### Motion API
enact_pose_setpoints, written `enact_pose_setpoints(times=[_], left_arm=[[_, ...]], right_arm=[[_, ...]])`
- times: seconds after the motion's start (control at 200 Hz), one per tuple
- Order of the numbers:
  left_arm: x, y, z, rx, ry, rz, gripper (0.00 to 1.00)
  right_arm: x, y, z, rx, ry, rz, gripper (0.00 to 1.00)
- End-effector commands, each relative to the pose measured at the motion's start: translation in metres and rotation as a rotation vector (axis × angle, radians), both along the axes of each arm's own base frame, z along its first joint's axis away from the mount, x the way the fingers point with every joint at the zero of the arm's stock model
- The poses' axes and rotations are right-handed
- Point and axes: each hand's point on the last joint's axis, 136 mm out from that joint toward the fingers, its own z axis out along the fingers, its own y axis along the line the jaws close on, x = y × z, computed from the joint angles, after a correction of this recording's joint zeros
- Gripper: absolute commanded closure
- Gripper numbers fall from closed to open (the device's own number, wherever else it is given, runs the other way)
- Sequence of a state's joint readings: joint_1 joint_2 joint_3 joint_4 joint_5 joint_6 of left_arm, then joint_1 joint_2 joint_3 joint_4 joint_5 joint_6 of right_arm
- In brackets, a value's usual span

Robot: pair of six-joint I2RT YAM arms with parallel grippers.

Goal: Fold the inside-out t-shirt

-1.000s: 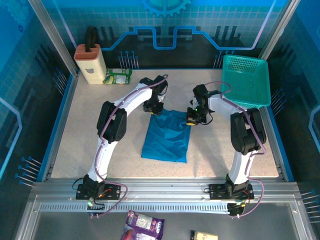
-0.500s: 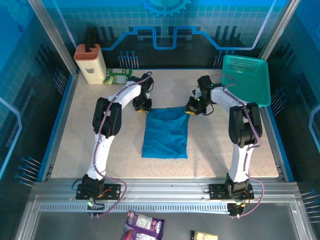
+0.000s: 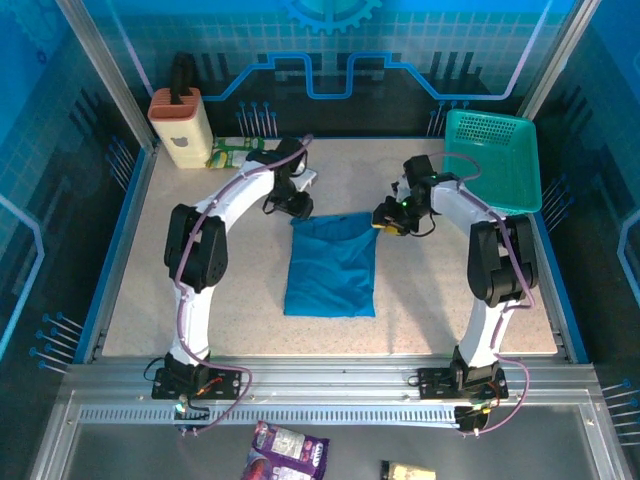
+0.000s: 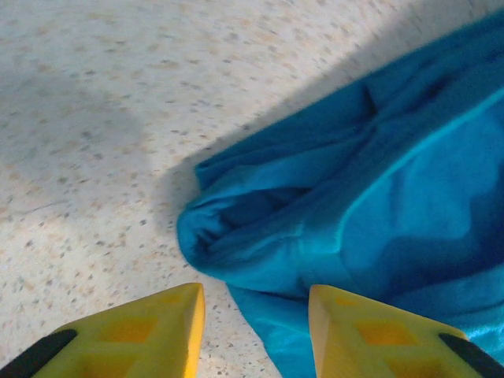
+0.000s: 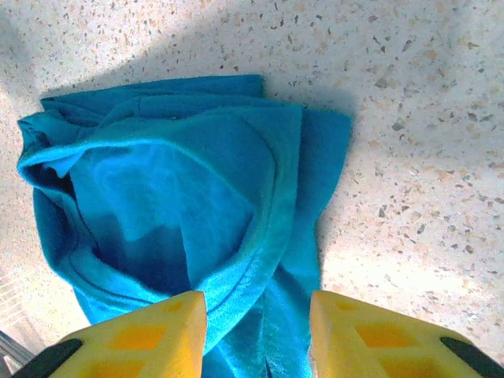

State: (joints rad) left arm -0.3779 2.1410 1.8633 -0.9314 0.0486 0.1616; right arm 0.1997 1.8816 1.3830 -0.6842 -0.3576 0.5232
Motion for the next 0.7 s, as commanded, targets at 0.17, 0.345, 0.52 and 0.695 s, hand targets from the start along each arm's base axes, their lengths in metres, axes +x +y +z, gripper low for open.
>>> enact_pose_setpoints(times=[0.17, 0.345, 0.52, 0.695], left_arm=[[0.006, -0.018, -0.037, 0.145, 0.006, -0.277, 0.55], [0.014, -0.019, -0.048, 0.178, -0.001, -0.279, 0.55], [0.018, -0.008, -0.052, 0.244, -0.010, -0.271, 0.62], [0.020, -0.003, -0.042, 0.272, -0.035, -0.269, 0.60]], right_arm=[[-0.048, 0.004, 0.005, -0.008, 0.042, 0.044, 0.61], [-0.090, 0.034, 0.008, -0.007, 0.072, 0.107, 0.64], [-0.124, 0.090, 0.015, 0.059, 0.083, 0.200, 0.66], [-0.153, 0.137, -0.014, 0.070, 0.157, 0.305, 0.67]])
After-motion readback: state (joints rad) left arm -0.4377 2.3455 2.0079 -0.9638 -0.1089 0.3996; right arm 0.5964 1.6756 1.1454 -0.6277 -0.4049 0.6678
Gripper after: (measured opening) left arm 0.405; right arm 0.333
